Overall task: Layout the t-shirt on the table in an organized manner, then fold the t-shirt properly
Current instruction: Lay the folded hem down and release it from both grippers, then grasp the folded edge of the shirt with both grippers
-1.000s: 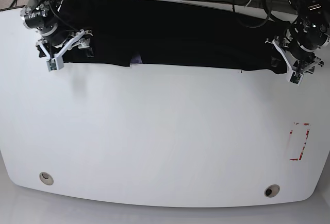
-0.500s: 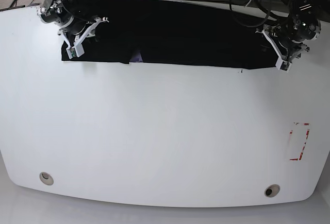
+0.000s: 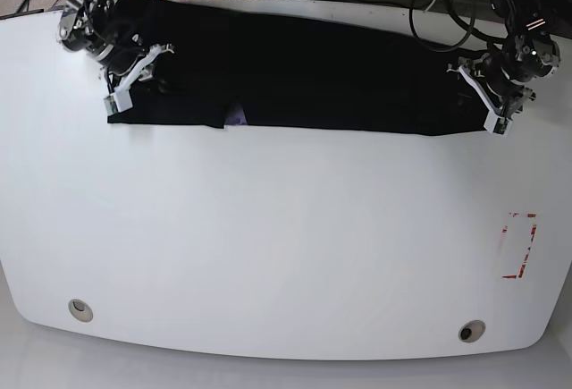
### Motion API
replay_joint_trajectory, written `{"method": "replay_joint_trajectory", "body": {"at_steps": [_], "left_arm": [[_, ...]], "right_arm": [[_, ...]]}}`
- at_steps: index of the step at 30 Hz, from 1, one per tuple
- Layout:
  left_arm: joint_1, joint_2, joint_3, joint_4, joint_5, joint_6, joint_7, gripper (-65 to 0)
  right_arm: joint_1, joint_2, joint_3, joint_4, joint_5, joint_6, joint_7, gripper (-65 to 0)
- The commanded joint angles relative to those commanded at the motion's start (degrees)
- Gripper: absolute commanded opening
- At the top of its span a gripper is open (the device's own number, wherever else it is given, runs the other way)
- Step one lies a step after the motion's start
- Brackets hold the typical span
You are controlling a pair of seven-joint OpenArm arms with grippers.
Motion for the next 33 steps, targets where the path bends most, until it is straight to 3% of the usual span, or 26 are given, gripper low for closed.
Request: {"method": "replay_joint_trajectory", "body": {"at_steps": [6,15,22,29,33], "left_arm": [[-5.1,0.0,2.4,-3.4,0.0,0.1,0.0,-27.8],[-10.1,0.1,3.2,-5.3,0.0,0.1,0.0,-27.8],[-10.5,0.1,2.8,-2.7,-0.3,0.1,0.2,-27.8],[-10.2,0.1,2.7,2.3,-0.1,0.1,0.2,-27.8],[-10.2,0.0,2.7,3.0,0.0,0.1,0.2,-27.8]], "right_arm": [[7.5,1.6,-2.5,-4.6,-3.5,0.0,1.8,-49.8],[13.6,1.5,-2.9,-4.2,-7.9,0.0,1.7,-49.6],[13.8,1.3,-2.9,5.6,-7.9,0.0,1.3,-49.6],[14.4,1.4,-2.5,10.9,-8.5,0.0,-3.0,-49.5],[15.0,1.5,-1.9,10.0,-8.5,0.0,-2.9,-42.2]]}}
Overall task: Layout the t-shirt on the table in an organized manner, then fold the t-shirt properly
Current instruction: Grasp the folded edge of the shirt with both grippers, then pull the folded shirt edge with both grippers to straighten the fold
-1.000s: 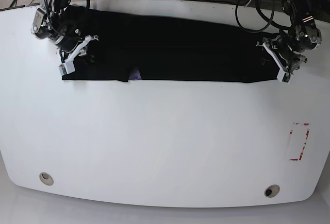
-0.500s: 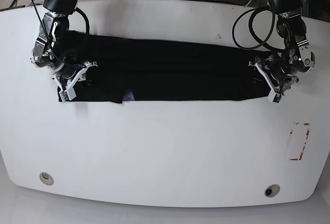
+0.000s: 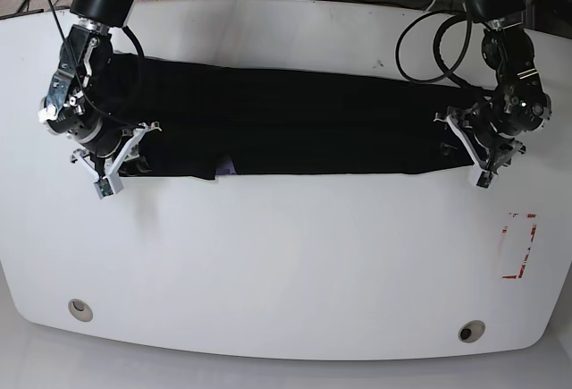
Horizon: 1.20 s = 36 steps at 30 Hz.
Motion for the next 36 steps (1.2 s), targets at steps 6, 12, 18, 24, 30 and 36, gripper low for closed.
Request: {"method": "replay_joint_trajectory", "body": {"at_steps": [6,12,18,24,30,36], "left_arm": [[-0.1,-0.2,0.0,0.2,0.0,0.0,0.0,-27.8],[-0.2,-0.3,0.0,0.3,0.0,0.0,0.0,-27.8],[-0.1,-0.4,0.0,0.3,0.0,0.0,0.0,-27.8],[-0.1,-0.4,0.0,0.3,0.0,0.0,0.0,-27.8],[-0.2,-0.4,0.0,0.3,0.0,0.0,0.0,-27.8],[-0.2,-0.4,0.1,-0.1,0.0,0.0,0.0,-27.8]], "right_arm": [[0.9,0.3,0.9,-4.9,0.0,0.0,1.8,-8.6],[1.1,0.4,1.0,-8.9,0.0,0.0,5.3,-2.9],[1.8,0.9,0.9,-14.9,0.3,0.0,7.3,-8.4],[1.8,0.7,0.8,-17.0,0.6,0.0,7.6,-18.4],[1.8,0.6,0.8,-16.9,0.6,0.0,7.4,-41.2],[1.8,0.6,0.8,-16.8,0.6,0.0,7.4,-58.7]]}}
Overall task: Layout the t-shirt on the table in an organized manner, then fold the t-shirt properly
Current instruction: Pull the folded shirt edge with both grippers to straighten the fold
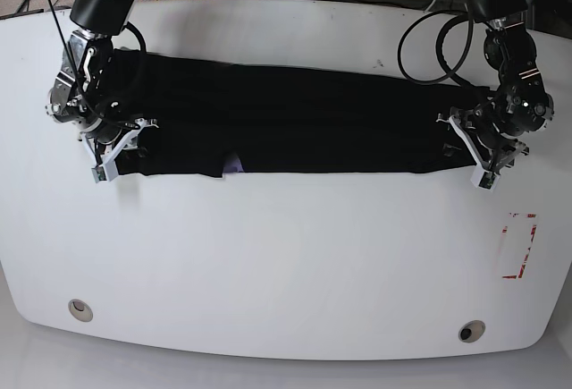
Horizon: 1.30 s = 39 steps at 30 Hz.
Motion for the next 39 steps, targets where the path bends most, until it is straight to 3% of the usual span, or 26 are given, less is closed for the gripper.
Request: {"method": "replay_joint_trajectory", "body": {"at_steps": [18,27,32,35,39], "left_arm": [[0.0,0.2,0.3,-0.1,0.0,0.0,0.0,-27.8],[-0.1,0.2,0.3,-0.1,0.0,0.0,0.0,-27.8],[-0.1,0.2,0.3,-0.1,0.0,0.0,0.0,-27.8],[-0.1,0.2,0.3,-0.1,0.0,0.0,0.0,-27.8],[-0.1,0.2,0.3,-0.1,0.0,0.0,0.0,-27.8]], "right_arm": [[-1.2,-0.2,0.0,11.1,0.1,0.0,-5.1,-58.7],[-3.0,-1.2,0.2,19.5,0.1,0.0,-9.8,-58.7],[-3.4,-3.3,0.1,21.3,-0.5,0.0,-10.0,-58.0],[-3.5,-3.6,0.1,21.1,-0.6,0.0,-10.0,-51.5],[-4.0,-3.9,0.3,21.1,-0.6,0.0,-9.8,-33.9]]}}
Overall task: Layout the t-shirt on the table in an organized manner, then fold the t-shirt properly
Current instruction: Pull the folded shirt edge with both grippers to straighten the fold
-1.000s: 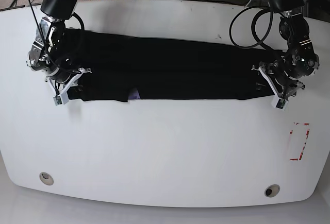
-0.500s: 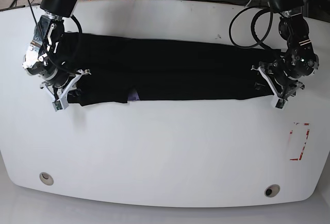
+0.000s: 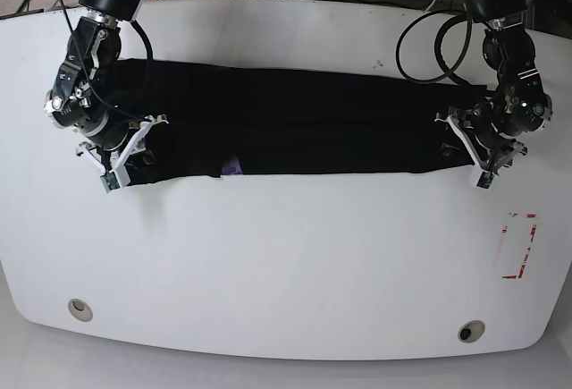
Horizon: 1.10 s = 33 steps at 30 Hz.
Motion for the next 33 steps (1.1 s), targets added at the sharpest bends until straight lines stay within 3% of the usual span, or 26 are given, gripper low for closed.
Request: {"method": "replay_joint_trajectory", "body": {"at_steps": [6,11,22,26,33], "left_arm": [[0.0,0.0,0.0,0.0,0.0,0.0,0.0,-27.8],[0.1,0.0,0.0,0.0,0.0,0.0,0.0,-27.8],[0.3,0.1,0.0,0.0,0.0,0.0,0.0,-27.8],[0.4,0.0,0.0,0.0,0.0,0.0,0.0,-27.8],[0.4,-0.1,0.0,-0.1,0.0,0.0,0.0,-27.8]], "right_arm": [[0.1,0.1,0.0,0.0,0.0,0.0,0.1,-17.0],[0.5,0.3,0.0,-1.1,0.0,0.0,0.8,-16.8],[4.3,2.9,0.0,-16.7,-0.1,0.0,8.4,-16.8],[4.0,3.0,0.0,-16.6,0.1,0.0,8.6,-16.8],[-0.2,3.3,0.0,-7.7,0.1,0.0,6.2,-16.8]]}}
